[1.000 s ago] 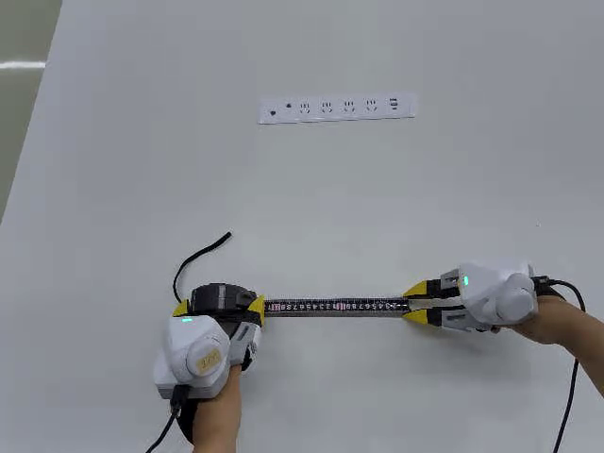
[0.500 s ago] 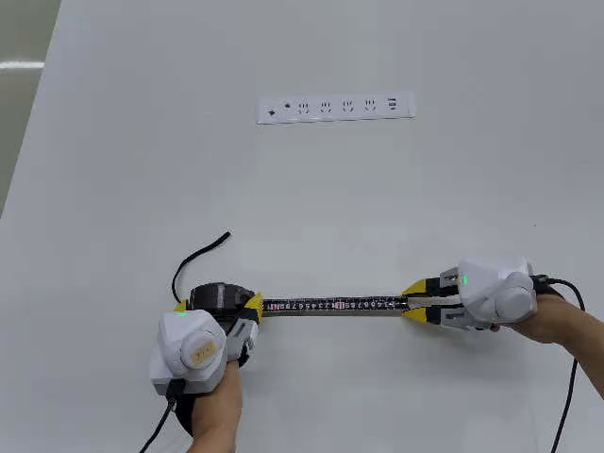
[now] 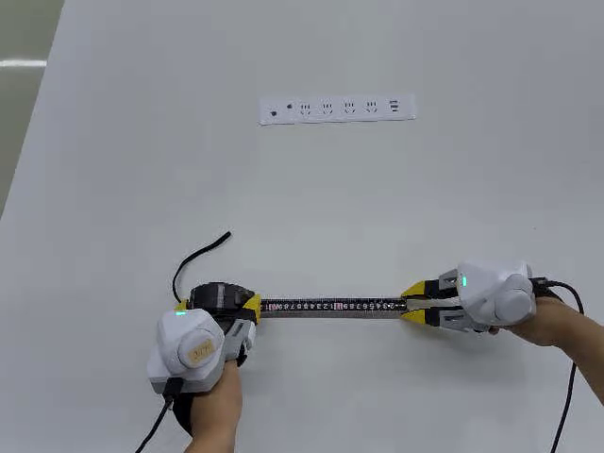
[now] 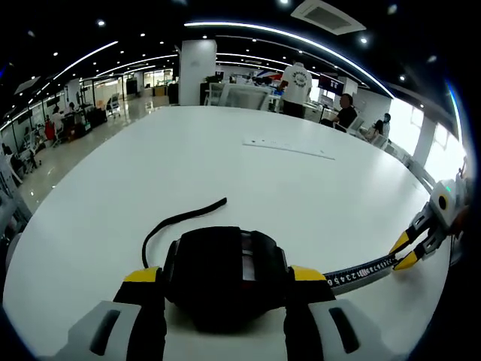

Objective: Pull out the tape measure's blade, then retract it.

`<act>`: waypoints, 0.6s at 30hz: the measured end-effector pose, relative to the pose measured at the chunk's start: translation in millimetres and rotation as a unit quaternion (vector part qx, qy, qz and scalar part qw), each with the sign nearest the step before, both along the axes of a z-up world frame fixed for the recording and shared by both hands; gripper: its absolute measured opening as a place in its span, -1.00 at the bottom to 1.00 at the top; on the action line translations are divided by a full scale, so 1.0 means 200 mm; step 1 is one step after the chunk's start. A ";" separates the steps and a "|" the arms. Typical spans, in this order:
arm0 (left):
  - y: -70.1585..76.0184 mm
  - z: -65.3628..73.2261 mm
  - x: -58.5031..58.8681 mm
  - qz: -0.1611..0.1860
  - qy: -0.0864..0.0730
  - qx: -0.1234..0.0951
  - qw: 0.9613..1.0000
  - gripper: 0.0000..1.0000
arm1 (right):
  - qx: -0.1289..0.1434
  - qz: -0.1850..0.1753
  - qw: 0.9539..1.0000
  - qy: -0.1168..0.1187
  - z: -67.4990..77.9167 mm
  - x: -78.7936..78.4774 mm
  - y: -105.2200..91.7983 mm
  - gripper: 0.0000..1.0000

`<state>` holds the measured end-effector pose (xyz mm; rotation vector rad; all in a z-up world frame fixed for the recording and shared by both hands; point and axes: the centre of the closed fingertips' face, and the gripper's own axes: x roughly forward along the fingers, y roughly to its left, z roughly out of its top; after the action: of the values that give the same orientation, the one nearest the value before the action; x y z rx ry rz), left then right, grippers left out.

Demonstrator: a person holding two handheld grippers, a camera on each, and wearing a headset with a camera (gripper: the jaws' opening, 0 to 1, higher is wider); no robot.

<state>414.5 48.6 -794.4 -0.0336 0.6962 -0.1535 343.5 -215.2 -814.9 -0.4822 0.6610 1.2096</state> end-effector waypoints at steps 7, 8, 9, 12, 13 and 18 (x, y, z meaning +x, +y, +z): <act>0.00 0.00 0.00 -0.003 0.001 -0.008 1.000 0.21 | -0.002 0.001 1.000 -0.004 0.01 0.00 0.00 -0.77; 0.00 0.00 0.00 -0.003 0.002 -0.008 1.000 0.21 | -0.002 0.002 1.000 -0.005 0.01 0.00 0.00 -0.77; 0.00 0.00 0.00 -0.004 0.002 -0.008 1.000 0.21 | -0.003 0.003 1.000 -0.005 0.01 0.01 0.01 -0.77; 0.00 0.00 0.00 -0.005 0.002 -0.009 1.000 0.21 | -0.003 0.005 1.000 -0.006 0.00 0.01 0.01 -0.77; 0.00 0.00 0.00 -0.005 0.003 -0.009 1.000 0.21 | -0.003 0.005 1.000 -0.006 0.00 0.01 0.02 -0.77; 0.00 0.00 0.00 -0.003 0.005 -0.012 1.000 0.21 | 0.002 0.006 1.000 -0.008 0.01 0.02 0.04 -0.77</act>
<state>413.8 48.9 -794.3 -0.0556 0.7044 -0.1682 347.6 -207.0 -812.4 -0.4927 0.6434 1.2181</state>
